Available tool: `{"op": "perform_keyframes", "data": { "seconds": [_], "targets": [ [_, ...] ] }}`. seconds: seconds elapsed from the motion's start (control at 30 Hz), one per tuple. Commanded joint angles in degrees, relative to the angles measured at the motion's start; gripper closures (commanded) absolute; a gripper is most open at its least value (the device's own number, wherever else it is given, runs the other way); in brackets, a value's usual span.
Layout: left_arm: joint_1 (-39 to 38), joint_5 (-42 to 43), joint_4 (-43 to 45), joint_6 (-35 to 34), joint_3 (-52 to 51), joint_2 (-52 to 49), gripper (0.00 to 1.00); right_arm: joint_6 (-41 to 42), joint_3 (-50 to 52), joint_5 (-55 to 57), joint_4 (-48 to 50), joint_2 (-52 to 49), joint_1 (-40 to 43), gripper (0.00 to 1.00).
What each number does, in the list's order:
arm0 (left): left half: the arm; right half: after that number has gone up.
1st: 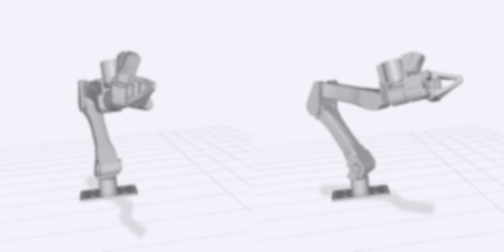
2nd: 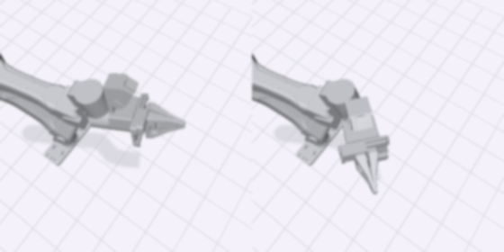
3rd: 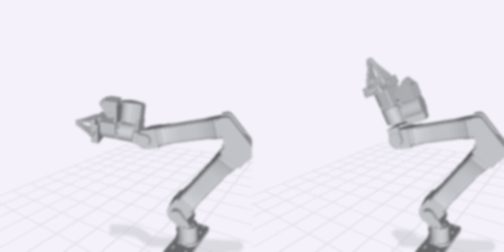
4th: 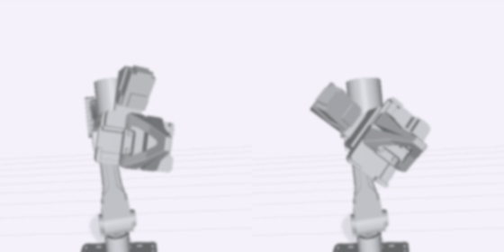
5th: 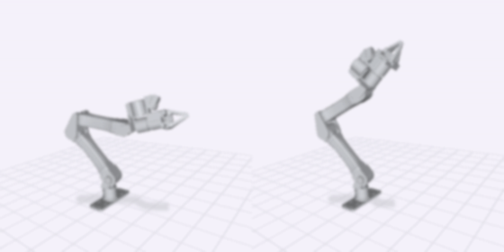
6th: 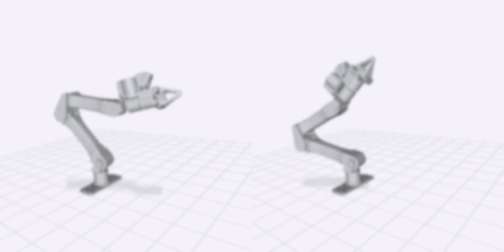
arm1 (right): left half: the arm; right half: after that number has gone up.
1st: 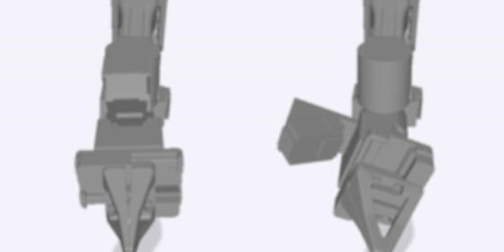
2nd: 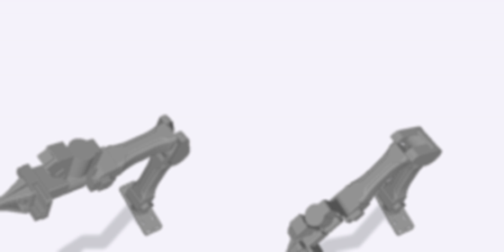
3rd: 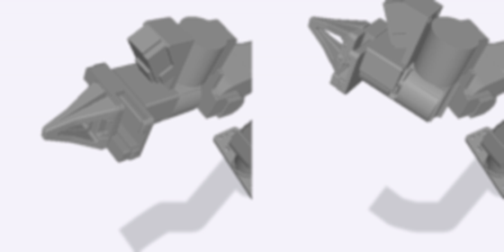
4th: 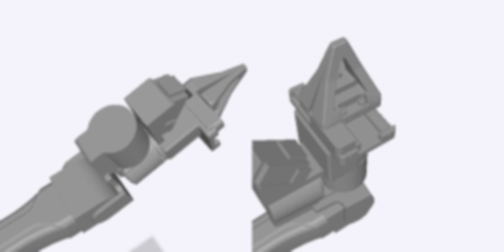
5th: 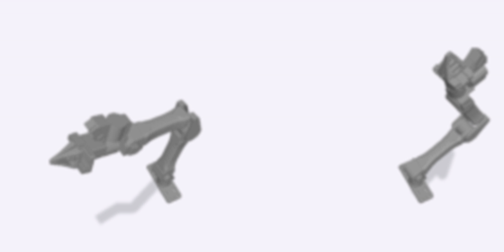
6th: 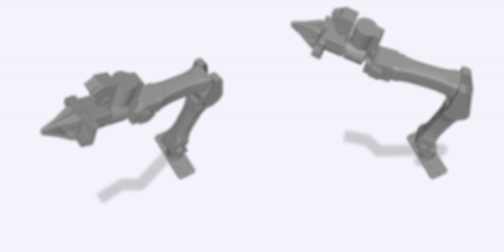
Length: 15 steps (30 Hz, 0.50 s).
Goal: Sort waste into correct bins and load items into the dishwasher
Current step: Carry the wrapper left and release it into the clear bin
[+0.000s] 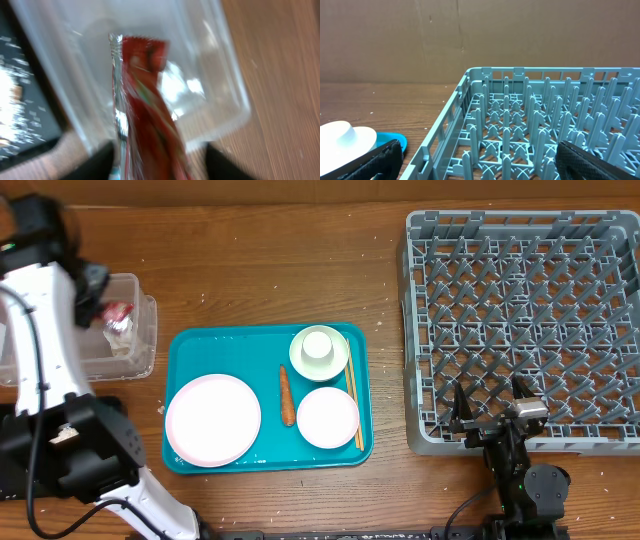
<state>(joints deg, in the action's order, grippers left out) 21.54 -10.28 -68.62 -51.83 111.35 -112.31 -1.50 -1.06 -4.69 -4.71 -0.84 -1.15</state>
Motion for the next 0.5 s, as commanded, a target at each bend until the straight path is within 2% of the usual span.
{"op": "perform_keyframes", "data": {
  "seconds": [0.0, 0.07, 0.17, 0.33, 0.4, 0.47],
  "targets": [
    [4.22, 5.07, -0.48, 3.26, 0.76, -0.20, 0.00, 0.17, 0.59, -0.33, 0.31, 0.68, 0.24, 0.00],
    [6.01, 11.78, -0.83, 5.11, 0.76, -0.20, 0.00, 0.17, 0.59, -0.33, 0.31, 0.68, 0.24, 0.00],
    [6.19, 17.62, -1.97, 6.19, 0.76, -0.20, 0.00, 0.17, 0.59, -0.33, 0.31, 0.68, 0.26, 0.00],
    [3.43, 32.41, -6.91, 14.99, 0.76, -0.20, 0.00, 0.17, 0.59, -0.33, 0.31, 0.68, 0.24, 0.00],
    [0.70, 35.50, -9.27, 19.65, 0.76, -0.20, 0.00, 0.17, 0.59, -0.33, 0.31, 0.68, 0.24, 0.00],
    [-2.93, 34.40, -11.98, 23.19, 0.74, -0.20, 0.00, 0.17, 0.59, -0.33, 0.31, 0.68, 0.24, 0.00]
  ]
}}
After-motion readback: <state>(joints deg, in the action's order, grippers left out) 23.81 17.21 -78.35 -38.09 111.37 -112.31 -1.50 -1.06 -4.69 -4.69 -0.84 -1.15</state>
